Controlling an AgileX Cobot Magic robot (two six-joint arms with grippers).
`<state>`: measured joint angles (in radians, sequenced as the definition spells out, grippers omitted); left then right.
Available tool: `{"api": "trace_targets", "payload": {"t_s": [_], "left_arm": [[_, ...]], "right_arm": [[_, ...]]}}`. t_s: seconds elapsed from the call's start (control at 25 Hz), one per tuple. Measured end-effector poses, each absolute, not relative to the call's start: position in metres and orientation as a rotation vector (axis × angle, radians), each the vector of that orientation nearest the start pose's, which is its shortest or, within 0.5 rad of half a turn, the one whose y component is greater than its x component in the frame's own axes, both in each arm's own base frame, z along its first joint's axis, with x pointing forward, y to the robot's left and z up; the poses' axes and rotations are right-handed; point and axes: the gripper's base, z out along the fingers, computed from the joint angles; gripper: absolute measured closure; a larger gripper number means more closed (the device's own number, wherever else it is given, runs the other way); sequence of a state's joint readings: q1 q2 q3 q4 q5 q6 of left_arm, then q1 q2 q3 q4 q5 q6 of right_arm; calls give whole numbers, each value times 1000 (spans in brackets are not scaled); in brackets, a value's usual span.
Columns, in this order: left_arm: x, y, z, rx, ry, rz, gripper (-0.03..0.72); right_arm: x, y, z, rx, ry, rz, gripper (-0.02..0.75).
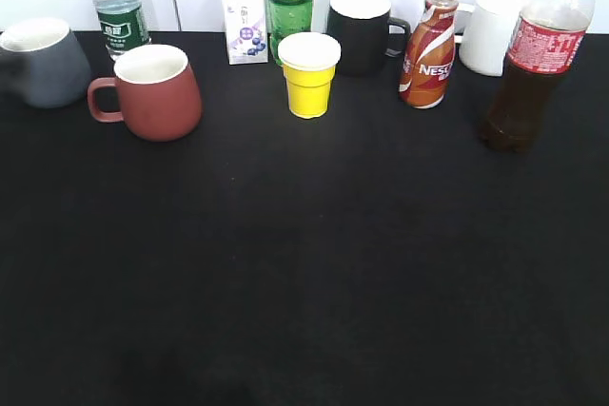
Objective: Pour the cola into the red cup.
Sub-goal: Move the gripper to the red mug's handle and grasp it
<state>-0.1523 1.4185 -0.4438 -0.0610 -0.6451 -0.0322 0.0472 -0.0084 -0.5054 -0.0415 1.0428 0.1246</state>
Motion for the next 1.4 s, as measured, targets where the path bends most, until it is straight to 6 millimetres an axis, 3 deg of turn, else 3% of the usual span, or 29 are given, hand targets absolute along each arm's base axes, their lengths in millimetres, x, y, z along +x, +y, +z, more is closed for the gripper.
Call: {"api": "trace_targets", "payload": {"t_s": [0.12, 0.2, 0.6, 1.16, 1.4], "left_arm": [[270, -51, 163, 86, 1882, -157, 235], [276, -53, 149, 91, 1849, -163, 249], [300, -58, 118, 97, 1822, -162, 253], [341, -61, 122, 170, 1760, -131, 266], [345, -52, 118, 211, 1761, -127, 333]], "right_arm": [[-6, -4, 280, 80, 2011, 60, 164], [-6, -4, 280, 80, 2011, 60, 164], [-6, -4, 280, 80, 2011, 60, 164], [-6, -4, 280, 80, 2011, 60, 164], [-6, -4, 280, 80, 2011, 60, 164]]}}
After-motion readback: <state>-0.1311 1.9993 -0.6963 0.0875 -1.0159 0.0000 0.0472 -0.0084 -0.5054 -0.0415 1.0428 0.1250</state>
